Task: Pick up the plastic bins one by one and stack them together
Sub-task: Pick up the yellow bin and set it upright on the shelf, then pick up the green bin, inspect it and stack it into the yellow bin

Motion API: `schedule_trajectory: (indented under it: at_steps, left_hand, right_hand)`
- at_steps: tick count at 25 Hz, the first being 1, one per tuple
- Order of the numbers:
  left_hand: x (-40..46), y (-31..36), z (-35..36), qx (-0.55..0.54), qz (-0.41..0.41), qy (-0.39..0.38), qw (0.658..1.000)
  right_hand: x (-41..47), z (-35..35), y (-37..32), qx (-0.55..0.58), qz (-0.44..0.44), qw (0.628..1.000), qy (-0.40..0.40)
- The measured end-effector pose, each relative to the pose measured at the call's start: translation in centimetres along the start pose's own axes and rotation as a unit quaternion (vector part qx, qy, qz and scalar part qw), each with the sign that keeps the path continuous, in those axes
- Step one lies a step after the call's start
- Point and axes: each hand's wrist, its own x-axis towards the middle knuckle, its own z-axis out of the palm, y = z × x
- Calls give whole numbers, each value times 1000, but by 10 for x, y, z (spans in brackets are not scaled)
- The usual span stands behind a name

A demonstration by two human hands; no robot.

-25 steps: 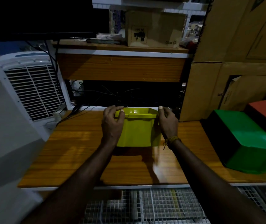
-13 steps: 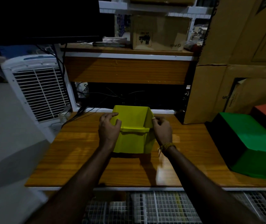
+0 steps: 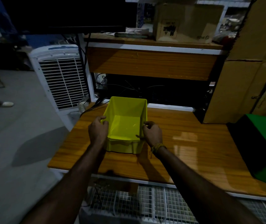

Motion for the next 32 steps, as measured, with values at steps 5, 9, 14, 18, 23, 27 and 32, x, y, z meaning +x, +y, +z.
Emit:
schedule_trajectory:
  at_steps: [5,9,14,18,23,27,32]
  left_hand:
    - [9,-27,-25,34,17,19,999]
    - [14,-41,-28,78,51,-4,996]
    - [4,-8,37,134,128,-45,982]
    - [-18,26,77,179,182,-36,966]
    - [-54,51,115,193,247,-71,947]
    - [-118,119,193,139,279,-171,935]
    - [-197,198,280,75,330,-274,900]
  right_hand:
    - [-10,37,-8,-27,-45,998,-45]
    - [-16,49,-4,-44,-73,995,-56]
    - [-1,-6,22,-53,-63,996,-23]
    - [13,-45,45,-96,-70,993,12]
    - [15,-73,62,-91,-30,994,51]
    - [25,-178,108,-112,12,981,159]
    - [27,-307,167,-109,84,954,267]
